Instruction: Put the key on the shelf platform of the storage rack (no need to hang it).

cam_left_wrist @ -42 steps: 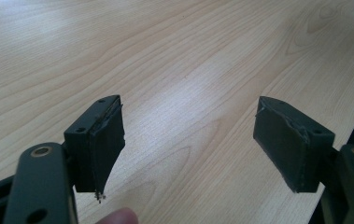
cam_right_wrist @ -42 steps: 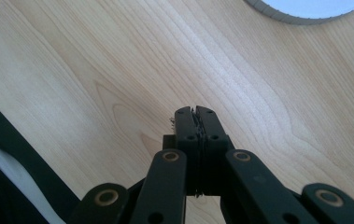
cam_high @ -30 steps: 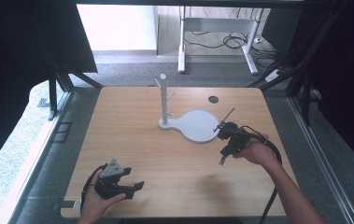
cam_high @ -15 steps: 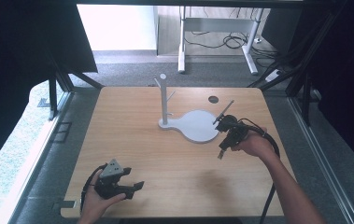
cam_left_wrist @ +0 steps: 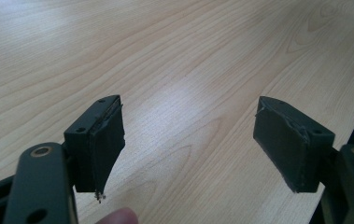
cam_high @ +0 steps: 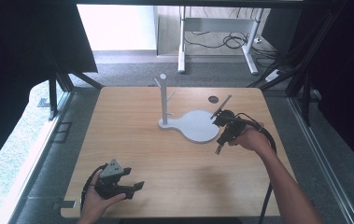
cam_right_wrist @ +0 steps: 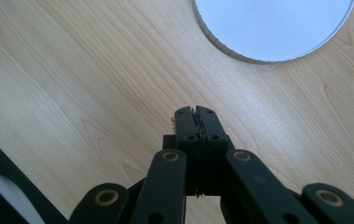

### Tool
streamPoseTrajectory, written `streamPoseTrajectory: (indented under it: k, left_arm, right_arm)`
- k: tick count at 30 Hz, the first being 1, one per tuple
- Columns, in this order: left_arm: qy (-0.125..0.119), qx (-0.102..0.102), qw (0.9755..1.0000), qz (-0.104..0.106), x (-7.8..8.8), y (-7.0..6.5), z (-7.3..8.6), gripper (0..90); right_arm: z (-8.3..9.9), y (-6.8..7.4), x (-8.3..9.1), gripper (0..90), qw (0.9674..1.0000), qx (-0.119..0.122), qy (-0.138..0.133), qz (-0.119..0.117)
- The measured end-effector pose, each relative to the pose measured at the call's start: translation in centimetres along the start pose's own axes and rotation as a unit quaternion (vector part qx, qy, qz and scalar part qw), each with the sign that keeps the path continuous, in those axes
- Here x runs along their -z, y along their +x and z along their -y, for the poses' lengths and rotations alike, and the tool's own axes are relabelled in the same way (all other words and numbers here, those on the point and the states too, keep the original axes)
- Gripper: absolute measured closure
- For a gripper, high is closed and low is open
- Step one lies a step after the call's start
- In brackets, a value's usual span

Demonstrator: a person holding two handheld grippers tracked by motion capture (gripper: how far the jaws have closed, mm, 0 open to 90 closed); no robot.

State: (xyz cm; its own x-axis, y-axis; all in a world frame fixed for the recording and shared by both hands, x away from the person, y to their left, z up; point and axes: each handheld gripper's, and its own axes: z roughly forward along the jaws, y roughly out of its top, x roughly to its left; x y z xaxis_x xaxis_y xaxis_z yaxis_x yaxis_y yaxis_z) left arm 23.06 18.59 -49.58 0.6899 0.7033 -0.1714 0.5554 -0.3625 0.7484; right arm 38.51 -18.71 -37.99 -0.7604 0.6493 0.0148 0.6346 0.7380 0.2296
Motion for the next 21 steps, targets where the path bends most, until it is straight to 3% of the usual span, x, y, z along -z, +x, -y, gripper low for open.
streamPoseTrajectory:
  k: [8,12,21]
  left_arm:
    - [0.001,0.000,1.0000,0.000,-0.1,0.0,0.0,24.9]
    - [0.001,0.000,1.0000,-0.001,-0.1,0.0,0.0,25.0]
    - [-0.001,0.000,1.0000,0.000,0.0,0.0,0.0,25.0]
  right_arm:
    - [-0.6,-0.6,0.0,89.9,1.0000,-0.003,0.000,-0.002]
    - [-1.0,-0.9,0.1,90.0,0.9998,-0.010,-0.009,-0.016]
    - [-2.3,-1.1,0.3,90.0,0.9999,-0.009,-0.008,-0.010]
